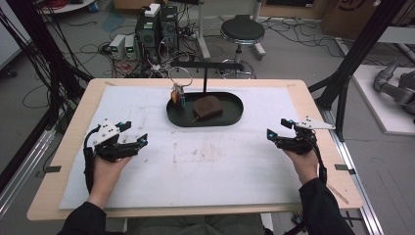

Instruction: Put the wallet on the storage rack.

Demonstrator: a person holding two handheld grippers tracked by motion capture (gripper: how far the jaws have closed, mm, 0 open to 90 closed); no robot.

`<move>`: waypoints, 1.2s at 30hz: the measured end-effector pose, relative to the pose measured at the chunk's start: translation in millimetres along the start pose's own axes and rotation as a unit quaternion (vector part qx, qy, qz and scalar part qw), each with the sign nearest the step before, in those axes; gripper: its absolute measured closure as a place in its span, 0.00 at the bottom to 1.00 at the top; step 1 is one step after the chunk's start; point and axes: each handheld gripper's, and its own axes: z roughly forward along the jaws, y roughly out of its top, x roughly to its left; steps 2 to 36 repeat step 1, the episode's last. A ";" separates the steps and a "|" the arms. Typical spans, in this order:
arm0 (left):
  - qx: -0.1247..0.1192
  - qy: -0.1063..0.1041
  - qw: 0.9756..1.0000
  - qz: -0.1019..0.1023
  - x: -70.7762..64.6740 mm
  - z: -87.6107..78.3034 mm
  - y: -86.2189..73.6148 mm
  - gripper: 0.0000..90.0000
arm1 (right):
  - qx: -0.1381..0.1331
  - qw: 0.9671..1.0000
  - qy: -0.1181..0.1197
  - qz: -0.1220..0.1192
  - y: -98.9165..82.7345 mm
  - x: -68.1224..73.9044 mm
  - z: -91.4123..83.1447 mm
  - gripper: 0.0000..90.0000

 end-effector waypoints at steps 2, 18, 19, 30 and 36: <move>0.001 0.000 1.000 -0.001 0.2 0.4 -0.2 0.26 | 0.001 1.000 0.000 0.000 -0.1 -0.5 -0.2 0.23; 0.001 0.000 1.000 -0.001 0.2 0.4 -0.2 0.26 | 0.001 1.000 0.000 0.000 -0.1 -0.5 -0.2 0.23; 0.001 0.000 1.000 -0.001 0.2 0.4 -0.2 0.26 | 0.001 1.000 0.000 0.000 -0.1 -0.5 -0.2 0.23; 0.001 0.000 1.000 -0.001 0.2 0.4 -0.2 0.26 | 0.001 1.000 0.000 0.000 -0.1 -0.5 -0.2 0.23; 0.001 0.000 1.000 -0.001 0.2 0.4 -0.2 0.26 | 0.001 1.000 0.000 0.000 -0.1 -0.5 -0.2 0.23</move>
